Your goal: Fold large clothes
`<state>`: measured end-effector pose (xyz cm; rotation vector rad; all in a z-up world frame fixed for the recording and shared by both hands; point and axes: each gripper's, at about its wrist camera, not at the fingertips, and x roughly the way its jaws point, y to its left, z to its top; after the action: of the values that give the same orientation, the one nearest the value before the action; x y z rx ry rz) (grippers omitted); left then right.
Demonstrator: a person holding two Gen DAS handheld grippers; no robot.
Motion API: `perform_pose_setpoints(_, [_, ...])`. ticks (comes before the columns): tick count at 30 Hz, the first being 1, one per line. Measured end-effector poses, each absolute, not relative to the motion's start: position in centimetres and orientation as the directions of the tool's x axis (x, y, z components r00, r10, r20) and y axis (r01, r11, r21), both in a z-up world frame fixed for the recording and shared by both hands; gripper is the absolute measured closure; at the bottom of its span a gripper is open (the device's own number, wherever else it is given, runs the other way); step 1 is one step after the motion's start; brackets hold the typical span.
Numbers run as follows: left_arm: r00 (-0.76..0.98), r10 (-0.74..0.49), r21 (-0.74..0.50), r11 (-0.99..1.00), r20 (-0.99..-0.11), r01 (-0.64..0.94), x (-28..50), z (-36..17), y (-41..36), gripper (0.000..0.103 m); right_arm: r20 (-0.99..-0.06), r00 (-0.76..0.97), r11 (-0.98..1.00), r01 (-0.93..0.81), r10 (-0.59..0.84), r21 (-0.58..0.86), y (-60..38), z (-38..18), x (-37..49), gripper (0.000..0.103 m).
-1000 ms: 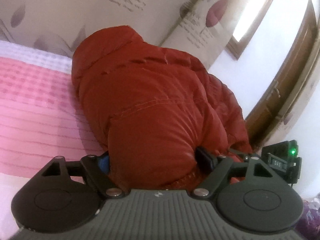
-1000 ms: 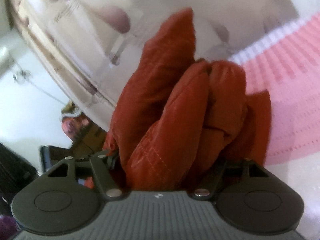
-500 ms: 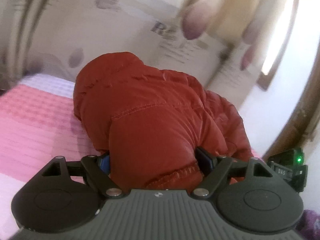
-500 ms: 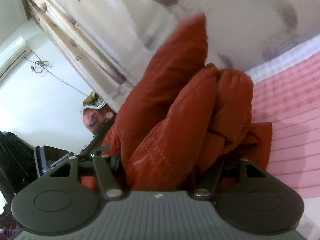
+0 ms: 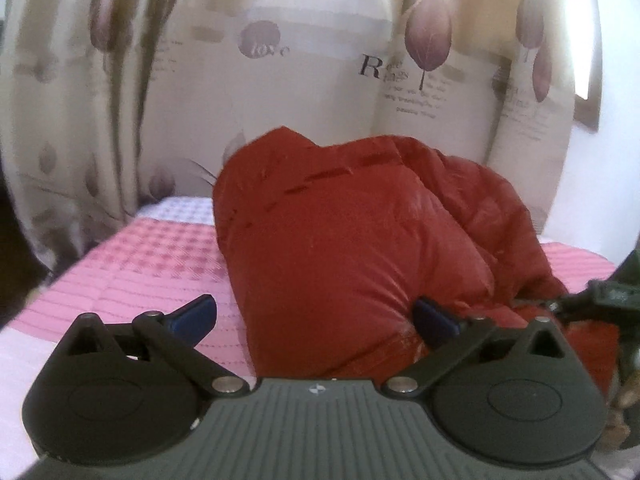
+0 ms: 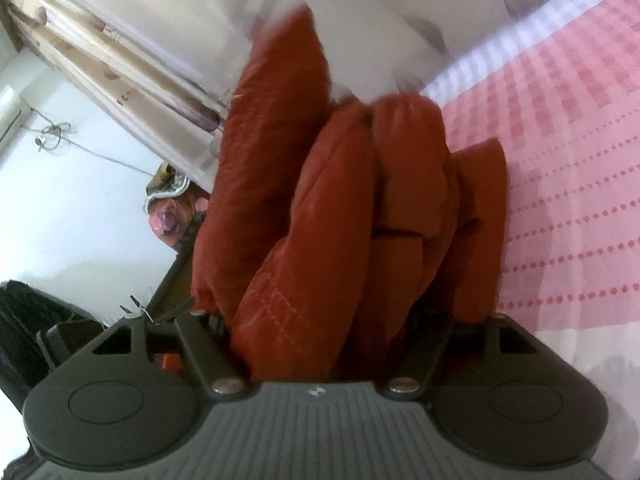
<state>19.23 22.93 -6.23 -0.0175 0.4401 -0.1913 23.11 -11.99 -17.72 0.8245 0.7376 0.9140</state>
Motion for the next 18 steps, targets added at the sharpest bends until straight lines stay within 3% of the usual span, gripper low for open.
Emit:
perform_pose_setpoints(6, [0.916, -0.091, 0.023, 0.994, -0.39, 0.109, 18.0, -6.1, 21.6, 0.0, -0.201, 0.454, 0.39, -0.374, 0.868, 0.841, -12.1, -16.5, 22.2, 0.014])
perform_pose_setpoints(12, [0.925, -0.029, 0.09, 0.994, -0.38, 0.068, 17.3, -5.7, 20.5, 0.0, -0.243, 0.521, 0.487, -0.403, 0.818, 0.774, -12.8, -14.1, 20.3, 0.013])
perform_pose_setpoints(18, [0.931, 0.034, 0.142, 0.99, -0.364, 0.02, 16.6, -5.4, 19.8, 0.0, -0.229, 0.71, 0.684, -0.46, 0.666, 0.566, -13.6, -10.0, 15.7, 0.011])
